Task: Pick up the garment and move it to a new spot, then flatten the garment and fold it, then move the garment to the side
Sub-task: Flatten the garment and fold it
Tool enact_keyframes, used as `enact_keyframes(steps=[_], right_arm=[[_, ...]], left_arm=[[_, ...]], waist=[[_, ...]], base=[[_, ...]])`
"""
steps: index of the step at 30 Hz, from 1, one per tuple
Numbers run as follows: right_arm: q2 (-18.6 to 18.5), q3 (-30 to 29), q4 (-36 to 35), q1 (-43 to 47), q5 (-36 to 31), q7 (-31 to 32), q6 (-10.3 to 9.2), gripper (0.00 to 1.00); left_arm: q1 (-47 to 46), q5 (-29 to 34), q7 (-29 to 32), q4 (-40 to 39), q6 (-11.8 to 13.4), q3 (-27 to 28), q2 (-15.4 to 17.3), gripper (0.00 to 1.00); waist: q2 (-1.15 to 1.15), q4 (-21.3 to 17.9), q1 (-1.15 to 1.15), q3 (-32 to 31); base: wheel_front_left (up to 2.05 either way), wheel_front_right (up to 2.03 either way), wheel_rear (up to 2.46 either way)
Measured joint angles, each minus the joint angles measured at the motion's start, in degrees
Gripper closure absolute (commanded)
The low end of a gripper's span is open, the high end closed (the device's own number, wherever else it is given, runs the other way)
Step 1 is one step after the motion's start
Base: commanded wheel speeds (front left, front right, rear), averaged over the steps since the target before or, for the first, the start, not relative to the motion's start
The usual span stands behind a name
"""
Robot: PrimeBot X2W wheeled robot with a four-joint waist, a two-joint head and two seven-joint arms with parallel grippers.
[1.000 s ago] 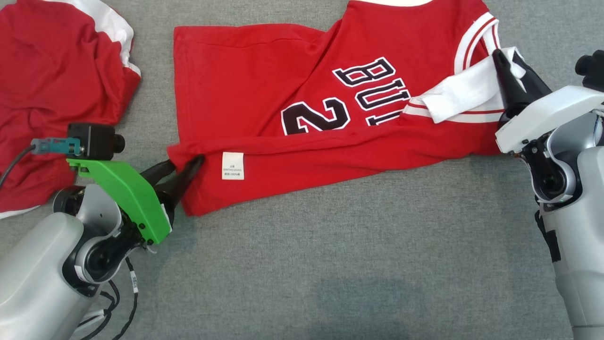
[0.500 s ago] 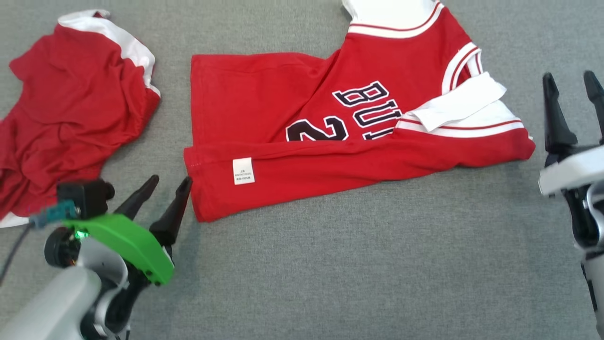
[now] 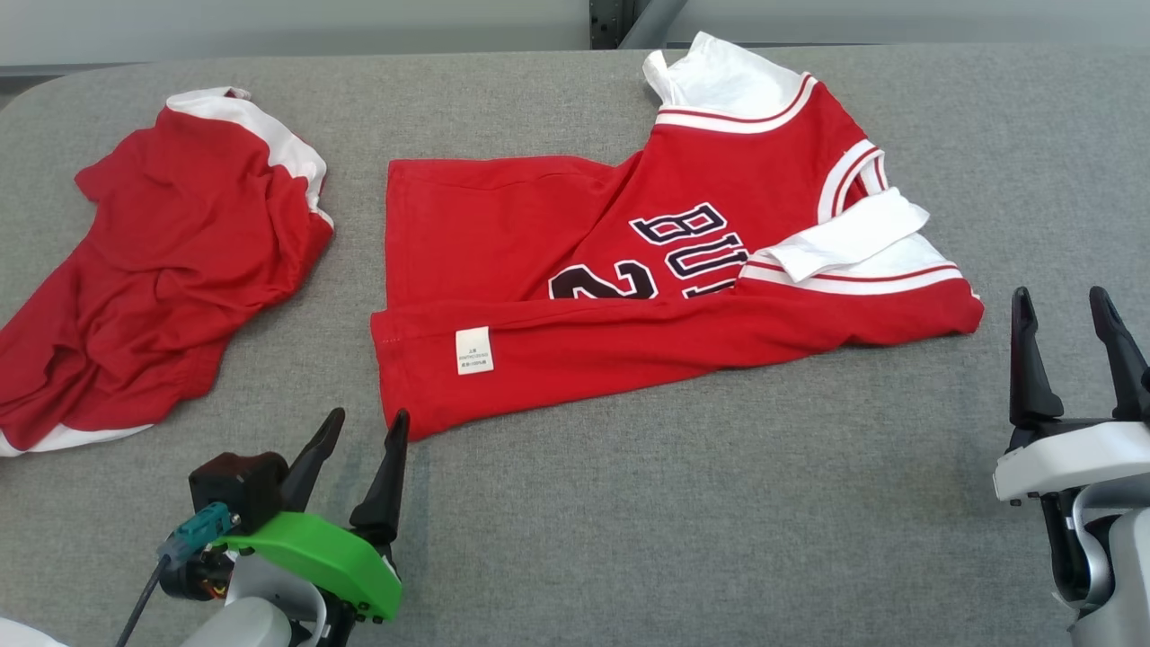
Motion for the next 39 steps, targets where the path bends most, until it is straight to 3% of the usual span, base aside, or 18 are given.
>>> enact_keyframes(steps=[9, 21, 35, 36, 38, 39], right_arm=[[1.21, -0.55, 5.15, -3.22, -3.79, -1.05, 0.00, 0.00], [-0.92, 2.07, 14.84, -11.55, -7.35, 5.68, 0.00, 0.00], [-4.32, 4.67, 16.44, -13.94, -4.63, 12.56, -0.01, 0.00], [-4.50, 4.99, 16.40, -14.25, -4.21, 13.14, -0.01, 0.00], [-4.94, 5.91, 16.28, -14.73, -2.96, 14.62, -0.04, 0.00], [-5.11, 6.42, 16.15, -14.85, -2.02, 15.25, -0.05, 0.00]], left_arm=[[-0.85, 4.15, -1.16, 3.11, -1.03, 3.56, -3.50, 0.00], [-6.59, 3.85, 3.34, 11.71, -6.14, 1.40, -7.31, 0.00], [-8.99, 0.80, 7.72, 13.46, -10.94, 0.13, -7.93, 0.00], [-9.20, 0.56, 8.24, 13.47, -11.25, 0.02, -7.93, 0.02], [-9.70, 0.41, 9.21, 13.57, -11.56, -0.18, -7.92, 0.38], [-9.99, 0.40, 9.54, 13.71, -11.78, -0.31, -7.88, 0.71]], waist=[[0.00, 0.10, 0.00, 1.90], [0.00, 1.27, 0.00, 7.72], [0.00, 2.07, 0.00, 9.28], [0.00, 2.13, 0.00, 9.40], [0.00, 2.26, 0.00, 9.60], [0.00, 2.31, 0.00, 9.71]], base=[[0.00, 0.00, 0.00], [0.00, 0.00, 0.00], [0.00, 0.00, 0.00], [0.00, 0.00, 0.00], [0.00, 0.00, 0.00], [0.00, 0.00, 0.00]])
